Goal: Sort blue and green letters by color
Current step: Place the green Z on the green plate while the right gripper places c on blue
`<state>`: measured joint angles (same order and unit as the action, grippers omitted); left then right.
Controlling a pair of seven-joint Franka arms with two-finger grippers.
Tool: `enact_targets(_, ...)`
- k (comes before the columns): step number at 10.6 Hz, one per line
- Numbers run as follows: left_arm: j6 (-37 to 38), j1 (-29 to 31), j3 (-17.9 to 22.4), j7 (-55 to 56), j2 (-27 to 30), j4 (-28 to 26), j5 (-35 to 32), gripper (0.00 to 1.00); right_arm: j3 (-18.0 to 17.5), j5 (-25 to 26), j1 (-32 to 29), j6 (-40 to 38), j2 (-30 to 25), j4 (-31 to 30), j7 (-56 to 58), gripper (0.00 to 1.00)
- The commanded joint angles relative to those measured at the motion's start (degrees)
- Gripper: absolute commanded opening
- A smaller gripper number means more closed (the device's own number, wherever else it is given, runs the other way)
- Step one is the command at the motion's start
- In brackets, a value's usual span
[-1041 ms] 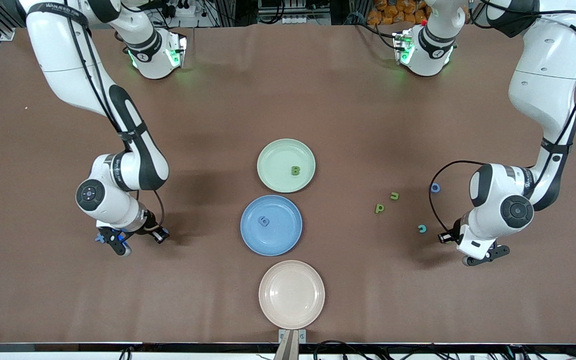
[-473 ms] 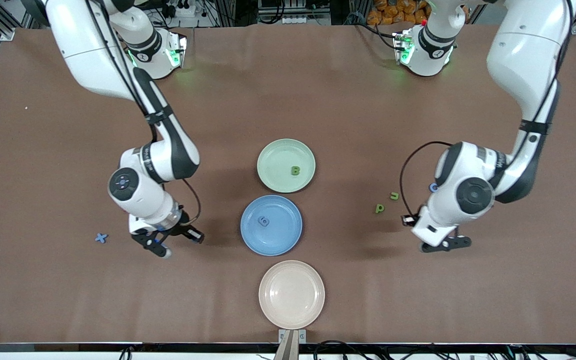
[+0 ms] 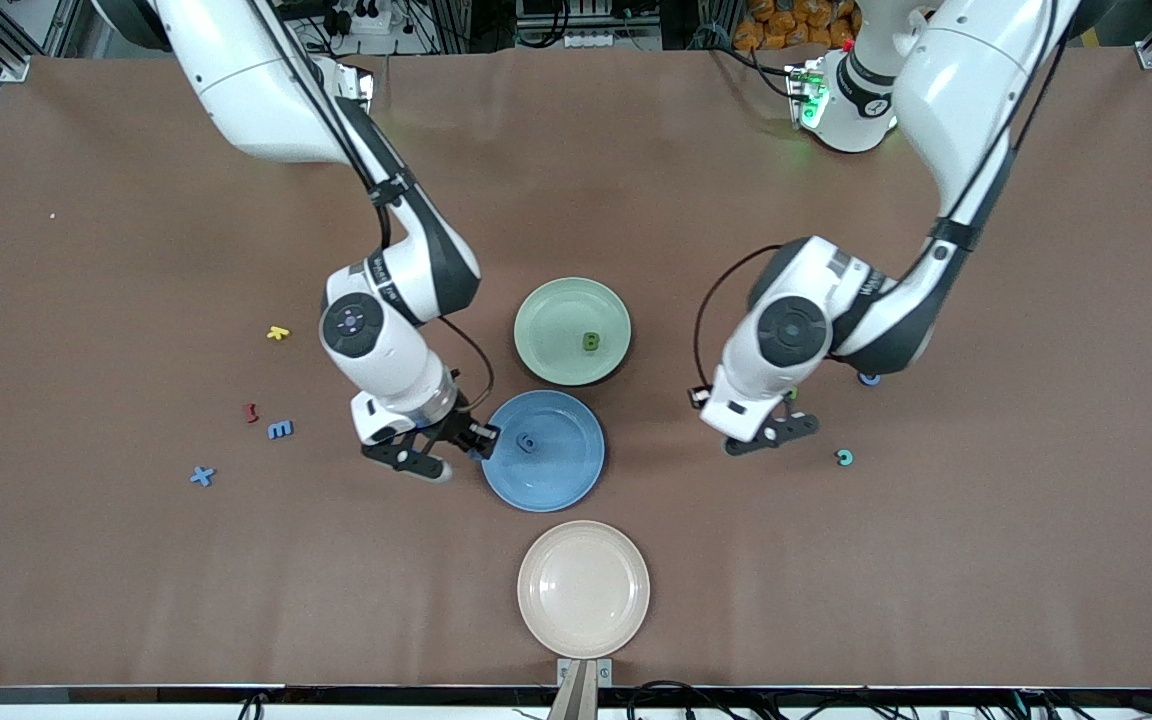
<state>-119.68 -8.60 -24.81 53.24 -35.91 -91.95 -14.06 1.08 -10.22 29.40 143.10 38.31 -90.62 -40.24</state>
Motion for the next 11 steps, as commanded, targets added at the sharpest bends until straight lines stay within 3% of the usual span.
enact_targets(1, 0.5, -4.7, -1.6, 10.7, -1.8, -0.1, 4.8, 0.00, -1.0, -0.9, 2.3, 0.1, 2.1, 2.0, -1.5, 0.34)
enact_targets(3, 0.2, -6.3, -1.6, 13.5, -2.3, 0.0, 8.7, 0.00, -2.6, -0.9, 2.6, 1.9, 3.3, 3.1, -2.5, 0.42)
enact_targets(4, 0.1, -7.5, -1.6, 13.6, -2.8, 0.0, 11.7, 0.00, -2.7, -0.8, 3.6, 4.7, 3.7, 3.1, -2.5, 0.52)
enact_targets(5, -0.2, -8.2, -1.6, 13.6, -3.4, 0.1, 13.7, 0.00, -2.7, -0.7, 4.3, 7.0, 4.0, 3.0, -2.5, 0.66)
enact_targets(6, -0.3, -8.7, -1.6, 13.6, -4.0, 0.3, 14.0, 0.00, -2.7, -0.3, 4.5, 7.7, 4.0, 2.9, -2.4, 1.00)
enact_targets(11, -5.6, -12.5, -1.3, 15.7, -7.1, 0.4, 19.2, 0.00, -2.6, 0.2, 3.9, 7.7, 2.7, 2.2, -1.6, 1.00)
